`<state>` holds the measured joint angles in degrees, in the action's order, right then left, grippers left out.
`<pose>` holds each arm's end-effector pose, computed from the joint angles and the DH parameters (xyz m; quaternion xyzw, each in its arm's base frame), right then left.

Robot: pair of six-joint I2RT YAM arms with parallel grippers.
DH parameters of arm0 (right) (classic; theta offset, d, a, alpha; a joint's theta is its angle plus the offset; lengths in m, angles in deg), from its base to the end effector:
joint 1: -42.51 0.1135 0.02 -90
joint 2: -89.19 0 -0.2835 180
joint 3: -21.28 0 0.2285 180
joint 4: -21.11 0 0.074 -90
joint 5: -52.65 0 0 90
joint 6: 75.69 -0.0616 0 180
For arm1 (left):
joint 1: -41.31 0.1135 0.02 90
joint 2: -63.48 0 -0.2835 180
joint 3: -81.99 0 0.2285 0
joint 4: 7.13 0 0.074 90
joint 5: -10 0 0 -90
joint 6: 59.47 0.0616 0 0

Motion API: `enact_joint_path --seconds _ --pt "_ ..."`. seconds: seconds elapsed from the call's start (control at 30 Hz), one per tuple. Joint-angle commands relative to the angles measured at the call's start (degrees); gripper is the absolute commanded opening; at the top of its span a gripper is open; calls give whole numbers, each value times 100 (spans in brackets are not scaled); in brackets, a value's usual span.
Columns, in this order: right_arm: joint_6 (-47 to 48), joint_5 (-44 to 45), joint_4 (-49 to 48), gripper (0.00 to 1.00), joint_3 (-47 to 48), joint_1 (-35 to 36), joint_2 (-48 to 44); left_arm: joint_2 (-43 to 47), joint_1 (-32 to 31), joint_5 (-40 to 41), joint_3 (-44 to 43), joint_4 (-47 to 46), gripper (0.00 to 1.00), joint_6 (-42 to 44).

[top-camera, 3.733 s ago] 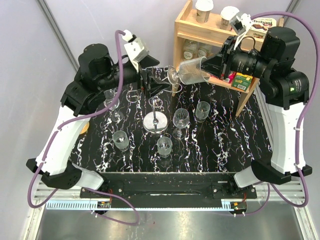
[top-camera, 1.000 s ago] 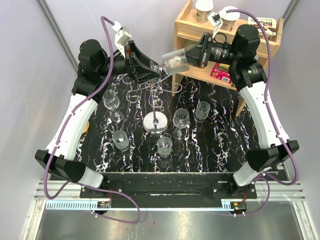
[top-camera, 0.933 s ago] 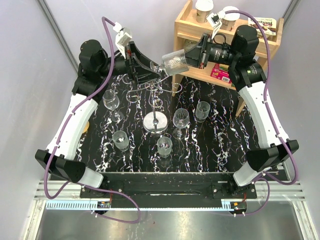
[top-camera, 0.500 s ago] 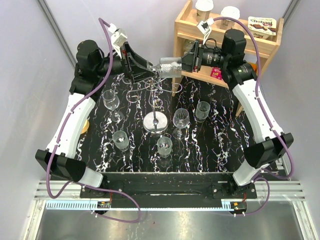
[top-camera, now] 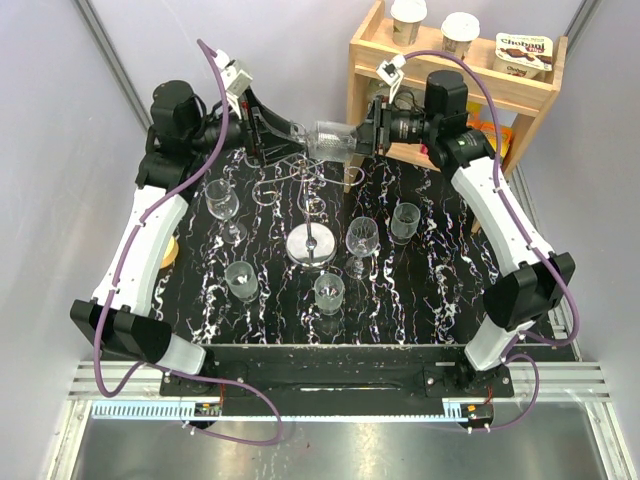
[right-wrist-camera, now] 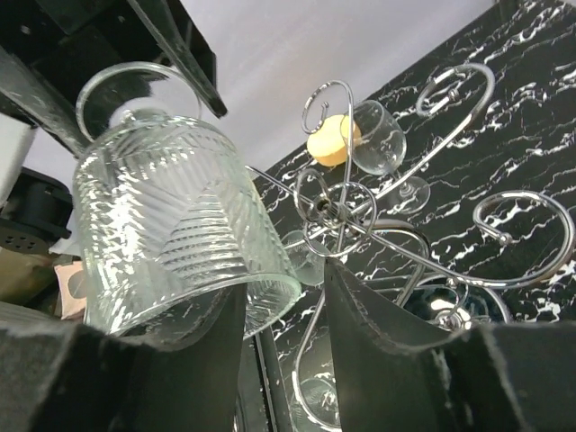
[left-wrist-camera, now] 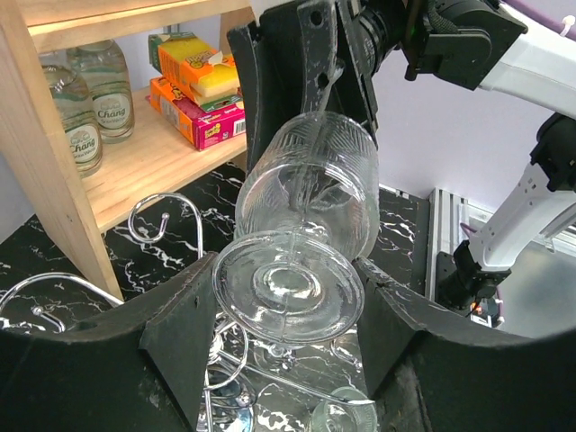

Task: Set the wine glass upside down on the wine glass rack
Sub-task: Turn the wine glass upside down at the wine rack.

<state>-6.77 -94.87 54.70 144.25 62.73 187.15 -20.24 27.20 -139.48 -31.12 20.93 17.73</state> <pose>0.3313 0.1774 0.4749 -0.3088 0.6668 0.5429 0.4064 0.2715 -0.1230 0.5099 0.3617 0.6027 -0.4817 0.5233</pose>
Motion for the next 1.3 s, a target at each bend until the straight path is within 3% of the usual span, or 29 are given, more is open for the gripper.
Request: enact_joint_path --seconds 0.0,0.47,0.57,0.8,0.97,1.27 --pt "341 100 -18 47 -253 69 -215 251 22 60 -257 -10 0 409" --pt "1421 601 895 51 -369 78 -523 366 31 341 -240 755 0 1438" --pt "1834 820 1352 62 -140 78 -549 348 31 393 -283 755 0 1464" --pt "2705 1243 2345 68 527 78 -593 243 22 455 -424 781 0 1465" --pt "2881 1006 2978 81 1379 121 -225 93 -4 604 -670 650 0 1297" --pt "2916 909 3102 98 2013 683 250 -65 -180 746 -978 509 0 938"
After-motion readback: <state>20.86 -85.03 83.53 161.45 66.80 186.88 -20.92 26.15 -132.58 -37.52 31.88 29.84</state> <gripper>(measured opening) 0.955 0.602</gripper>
